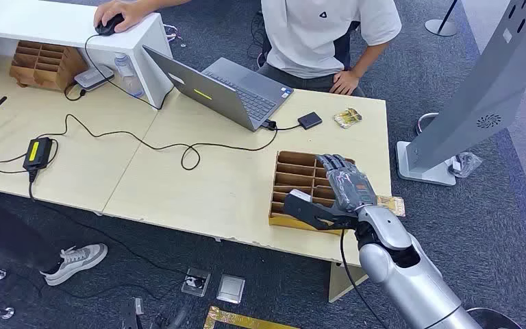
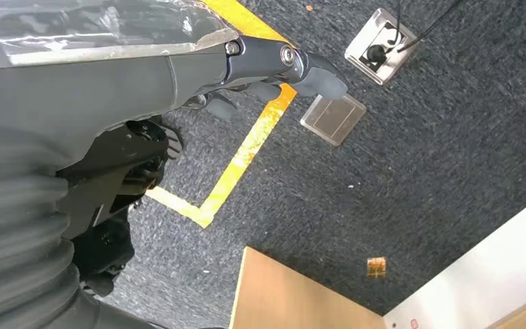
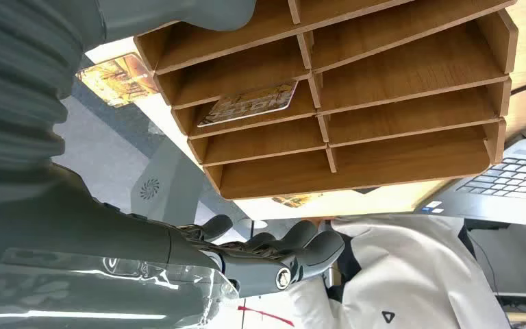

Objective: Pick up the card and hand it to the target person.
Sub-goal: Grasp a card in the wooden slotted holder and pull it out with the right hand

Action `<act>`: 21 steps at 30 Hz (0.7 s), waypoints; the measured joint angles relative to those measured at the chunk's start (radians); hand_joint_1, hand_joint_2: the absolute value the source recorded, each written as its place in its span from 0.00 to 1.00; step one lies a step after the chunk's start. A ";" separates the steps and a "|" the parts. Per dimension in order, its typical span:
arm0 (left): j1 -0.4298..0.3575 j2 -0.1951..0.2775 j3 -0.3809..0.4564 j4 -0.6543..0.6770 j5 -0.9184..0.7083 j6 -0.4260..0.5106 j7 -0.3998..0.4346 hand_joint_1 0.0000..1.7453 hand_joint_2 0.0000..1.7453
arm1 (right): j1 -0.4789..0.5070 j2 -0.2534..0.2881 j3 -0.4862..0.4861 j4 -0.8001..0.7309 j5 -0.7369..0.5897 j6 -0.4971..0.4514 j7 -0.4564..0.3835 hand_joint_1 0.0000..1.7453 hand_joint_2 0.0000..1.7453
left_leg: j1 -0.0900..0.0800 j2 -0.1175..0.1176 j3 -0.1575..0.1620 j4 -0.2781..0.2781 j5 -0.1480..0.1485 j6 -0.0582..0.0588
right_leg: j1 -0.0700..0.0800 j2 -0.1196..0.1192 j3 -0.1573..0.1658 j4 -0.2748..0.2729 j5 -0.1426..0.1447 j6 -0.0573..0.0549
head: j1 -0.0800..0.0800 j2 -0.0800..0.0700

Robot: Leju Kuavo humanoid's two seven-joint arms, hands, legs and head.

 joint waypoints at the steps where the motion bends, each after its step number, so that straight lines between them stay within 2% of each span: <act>1: 0.000 0.000 0.000 0.000 -0.003 0.002 0.000 0.00 1.00 | 0.000 0.000 0.000 0.000 0.000 0.001 0.000 0.20 1.00 | 0.000 0.000 0.000 0.000 0.000 0.000 | 0.000 0.000 0.000 0.000 0.000 0.000 | 0.000 0.000; 21: 0.000 -0.002 0.057 -0.003 -0.110 0.057 0.000 0.00 1.00 | -0.048 0.039 0.019 0.072 -0.015 -0.005 -0.047 0.20 1.00 | 0.000 0.000 0.000 0.000 0.000 0.000 | 0.000 0.000 0.000 0.000 0.000 0.000 | 0.000 0.000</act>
